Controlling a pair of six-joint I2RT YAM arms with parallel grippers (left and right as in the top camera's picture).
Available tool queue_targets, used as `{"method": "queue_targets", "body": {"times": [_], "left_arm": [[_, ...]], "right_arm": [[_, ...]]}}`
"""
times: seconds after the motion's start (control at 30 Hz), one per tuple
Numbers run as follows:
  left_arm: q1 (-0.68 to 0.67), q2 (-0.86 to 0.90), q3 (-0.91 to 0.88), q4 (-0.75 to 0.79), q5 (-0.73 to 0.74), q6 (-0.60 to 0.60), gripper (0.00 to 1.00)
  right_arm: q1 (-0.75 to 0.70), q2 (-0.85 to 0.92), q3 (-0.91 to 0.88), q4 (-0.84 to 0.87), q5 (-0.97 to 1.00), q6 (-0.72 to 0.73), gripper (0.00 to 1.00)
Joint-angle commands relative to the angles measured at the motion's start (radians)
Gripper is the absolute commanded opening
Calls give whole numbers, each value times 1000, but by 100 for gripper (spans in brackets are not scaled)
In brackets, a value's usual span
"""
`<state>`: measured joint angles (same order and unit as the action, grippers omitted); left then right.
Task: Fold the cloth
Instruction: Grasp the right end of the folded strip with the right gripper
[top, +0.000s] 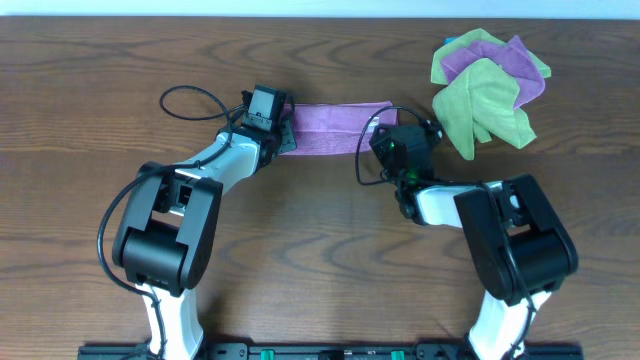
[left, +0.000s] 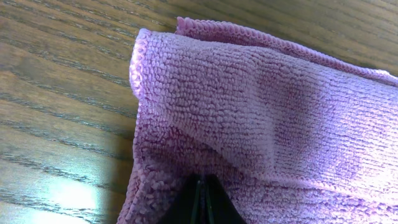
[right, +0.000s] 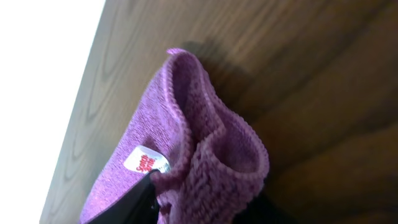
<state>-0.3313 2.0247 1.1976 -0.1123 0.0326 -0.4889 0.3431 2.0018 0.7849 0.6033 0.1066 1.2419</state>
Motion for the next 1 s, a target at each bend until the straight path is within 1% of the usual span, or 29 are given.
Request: {"method": "queue_targets", "body": {"times": [0.0,0.07,0.13,0.17,0.27,0.37,0.5,0.67,0.73,0.97], "left_arm": [[-5,29,-2,-27,-11,18,6],[-5,29,-2,-27,-11,18,6],[-5,29,-2,-27,-11,18,6],[-5,29,-2,-27,-11,18,6],[-5,29,-2,-27,-11,18,6],[-5,29,-2,-34,-11,18,6],[-5,29,-2,-46,-11,18,6],[-5,29,-2,-46,-10,17,6],[-5,29,-2,-47,-6,16,6],[-6,29,-2,-56,-6,13,6]], "right_arm": [[-9,120,-49,-51,-18,-57,30],[-9,123,-48,-28,-17,-101,22],[-9,123,-45,1,-17,-175,10],[-10,123,-45,18,-17,-212,2],[-10,122,-43,53,-26,-286,1],[-9,111,-35,54,-53,-365,1],[-8,50,-31,33,-58,-469,1],[5,-53,5,-108,-53,-623,1],[20,-73,24,-142,-34,-664,1],[85,-82,138,-244,7,-773,1]]}}
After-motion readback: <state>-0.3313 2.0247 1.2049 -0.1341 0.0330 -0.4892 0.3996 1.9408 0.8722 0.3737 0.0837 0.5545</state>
